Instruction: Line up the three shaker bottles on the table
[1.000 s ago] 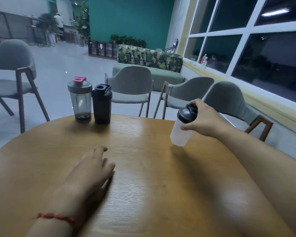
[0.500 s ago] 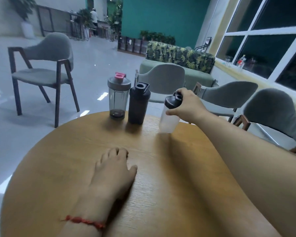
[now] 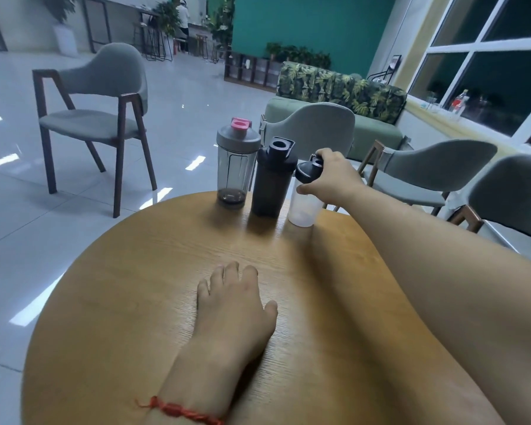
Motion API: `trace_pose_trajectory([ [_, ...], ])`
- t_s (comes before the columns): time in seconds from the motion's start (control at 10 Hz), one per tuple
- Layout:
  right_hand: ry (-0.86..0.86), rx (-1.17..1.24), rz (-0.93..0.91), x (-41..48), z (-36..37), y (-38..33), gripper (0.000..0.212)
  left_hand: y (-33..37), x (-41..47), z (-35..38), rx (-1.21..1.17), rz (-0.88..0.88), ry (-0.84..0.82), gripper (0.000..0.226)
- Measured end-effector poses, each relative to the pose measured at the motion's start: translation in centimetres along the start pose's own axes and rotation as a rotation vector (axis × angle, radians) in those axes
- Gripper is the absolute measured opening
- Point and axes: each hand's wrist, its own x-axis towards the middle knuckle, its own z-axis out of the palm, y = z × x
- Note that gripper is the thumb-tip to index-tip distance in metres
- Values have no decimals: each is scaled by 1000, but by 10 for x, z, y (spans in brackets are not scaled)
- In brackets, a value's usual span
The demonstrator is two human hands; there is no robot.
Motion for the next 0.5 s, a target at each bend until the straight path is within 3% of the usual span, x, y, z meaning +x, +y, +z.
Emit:
trace_pose_trajectory([
  [0.2, 2, 9, 10, 2, 3, 1, 99, -1, -2, 0, -11, 4, -11, 62],
  [0.4, 0, 85, 13, -13, -5, 2, 124, -2, -1, 0, -21, 13, -4, 64],
  [0.5, 45, 78, -2, -28, -8, 5, 121, -2, -1, 1, -21, 13, 2, 63],
])
